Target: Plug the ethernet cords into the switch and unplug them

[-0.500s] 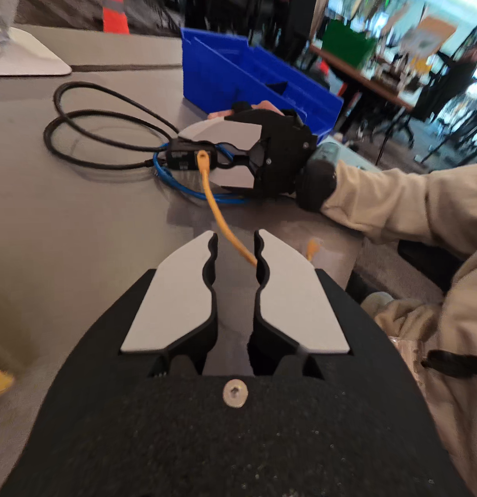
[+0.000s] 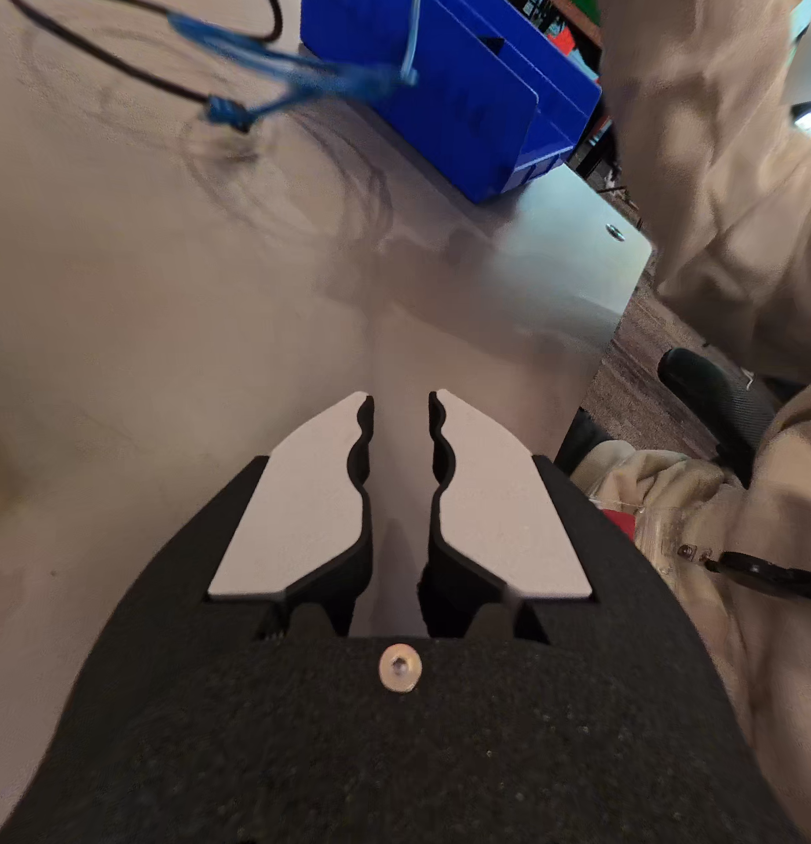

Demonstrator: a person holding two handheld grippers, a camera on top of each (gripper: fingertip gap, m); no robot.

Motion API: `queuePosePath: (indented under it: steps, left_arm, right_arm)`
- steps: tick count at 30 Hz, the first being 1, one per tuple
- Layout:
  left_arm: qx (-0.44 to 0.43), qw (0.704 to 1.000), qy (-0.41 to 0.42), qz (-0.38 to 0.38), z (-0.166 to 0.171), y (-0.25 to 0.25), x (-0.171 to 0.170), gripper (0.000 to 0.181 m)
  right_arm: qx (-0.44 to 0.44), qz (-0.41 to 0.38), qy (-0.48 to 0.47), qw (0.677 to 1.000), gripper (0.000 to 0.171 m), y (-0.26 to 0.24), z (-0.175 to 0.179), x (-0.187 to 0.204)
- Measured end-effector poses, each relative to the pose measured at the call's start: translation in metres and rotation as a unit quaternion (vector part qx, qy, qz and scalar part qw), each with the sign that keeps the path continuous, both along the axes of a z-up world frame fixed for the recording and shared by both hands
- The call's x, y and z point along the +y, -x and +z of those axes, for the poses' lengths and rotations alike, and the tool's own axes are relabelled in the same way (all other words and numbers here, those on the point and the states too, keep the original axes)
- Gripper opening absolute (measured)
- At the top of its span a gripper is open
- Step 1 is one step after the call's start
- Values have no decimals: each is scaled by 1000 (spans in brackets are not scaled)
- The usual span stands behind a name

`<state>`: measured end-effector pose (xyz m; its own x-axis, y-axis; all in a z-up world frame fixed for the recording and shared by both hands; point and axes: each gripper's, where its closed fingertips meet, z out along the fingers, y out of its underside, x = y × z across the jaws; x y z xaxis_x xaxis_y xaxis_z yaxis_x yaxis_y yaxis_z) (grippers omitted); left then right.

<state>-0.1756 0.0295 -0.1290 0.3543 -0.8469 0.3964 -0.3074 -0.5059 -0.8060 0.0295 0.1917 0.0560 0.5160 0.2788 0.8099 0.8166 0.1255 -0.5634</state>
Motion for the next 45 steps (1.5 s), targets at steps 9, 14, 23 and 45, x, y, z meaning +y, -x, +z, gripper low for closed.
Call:
queuePosePath:
  steps: [9, 14, 23, 45]
  left_arm:
    - [-9, 1000, 13, 4, 2, 4, 0, 21]
    - [-17, 999, 34, 5, 1, 4, 0, 21]
    - [-37, 997, 60, -1, 3, 2, -2, 21]
    - [-13, 998, 54, 7, -4, 5, -1, 21]
  right_arm:
    - [-48, -77, -56, 994, 24, -86, 174, 0]
    - [-52, -125, 16, 991, 24, -149, 200, -1]
    - [6, -153, 224, 962, 24, -234, 118, 26]
    - [88, -319, 230, 915, 25, -254, -104, 85]
